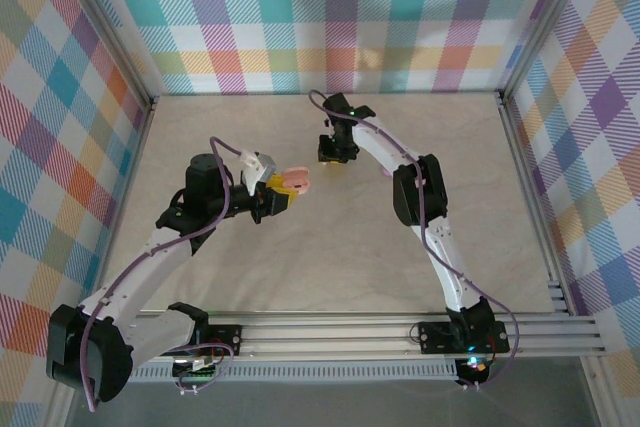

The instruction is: Insert wireless bluetooth earbuds into charging case

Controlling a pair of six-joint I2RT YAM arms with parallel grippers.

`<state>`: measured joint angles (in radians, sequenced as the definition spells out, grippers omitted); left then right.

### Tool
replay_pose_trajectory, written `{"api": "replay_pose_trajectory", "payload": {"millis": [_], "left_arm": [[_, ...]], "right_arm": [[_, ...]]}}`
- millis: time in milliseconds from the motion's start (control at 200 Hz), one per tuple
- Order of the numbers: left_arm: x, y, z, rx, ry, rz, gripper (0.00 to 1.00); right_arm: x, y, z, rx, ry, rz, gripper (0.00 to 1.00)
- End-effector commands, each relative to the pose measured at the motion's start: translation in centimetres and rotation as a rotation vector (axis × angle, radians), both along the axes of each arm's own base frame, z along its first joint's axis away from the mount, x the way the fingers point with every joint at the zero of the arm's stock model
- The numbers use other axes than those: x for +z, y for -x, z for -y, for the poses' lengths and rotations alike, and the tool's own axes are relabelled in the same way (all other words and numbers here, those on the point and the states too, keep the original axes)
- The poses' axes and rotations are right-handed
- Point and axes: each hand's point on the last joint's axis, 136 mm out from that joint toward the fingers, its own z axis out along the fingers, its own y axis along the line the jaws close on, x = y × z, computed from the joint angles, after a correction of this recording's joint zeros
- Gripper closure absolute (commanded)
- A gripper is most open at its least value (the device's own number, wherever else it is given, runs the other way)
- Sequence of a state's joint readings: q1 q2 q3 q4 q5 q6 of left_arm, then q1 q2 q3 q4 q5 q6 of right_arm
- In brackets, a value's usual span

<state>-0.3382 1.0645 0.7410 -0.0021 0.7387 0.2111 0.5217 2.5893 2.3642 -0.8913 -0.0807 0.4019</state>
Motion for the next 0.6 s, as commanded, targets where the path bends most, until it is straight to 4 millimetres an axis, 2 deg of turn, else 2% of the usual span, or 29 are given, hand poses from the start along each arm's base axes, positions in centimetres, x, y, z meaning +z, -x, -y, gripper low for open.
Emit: {"api": "replay_pose_trajectory", "payload": {"millis": [0,165,320,465,595], "left_arm": [[-0.1,-0.1,-0.2,-0.005,-0.007,0.014,0.93],[-0.1,0.1,-0.3,-0.003,-0.01,0.014,0.93],[-0.1,0.3,-0.3,-0.001,-0.01,0.017,0.93],[0.1,0.4,-0.4,0.0,-0.01,0.021,0.93],[0.2,0.6,-0.4,-0.002,-0.007,0.02,0.93]], "right_arm": [[-0.5,0.8,-1.0,0.046,-0.006,-0.017,0.71],[0.0,0.7,-1.2,0.062,-0.013,-0.005,0.74],[1.4,0.6,-1.5,0.079,-0.031,0.02,0.77],[2.5,0.6,-1.3,0.087,-0.033,0.041,0.79],[2.8,0.8,-1.0,0.085,-0.03,0.044,0.8]]}}
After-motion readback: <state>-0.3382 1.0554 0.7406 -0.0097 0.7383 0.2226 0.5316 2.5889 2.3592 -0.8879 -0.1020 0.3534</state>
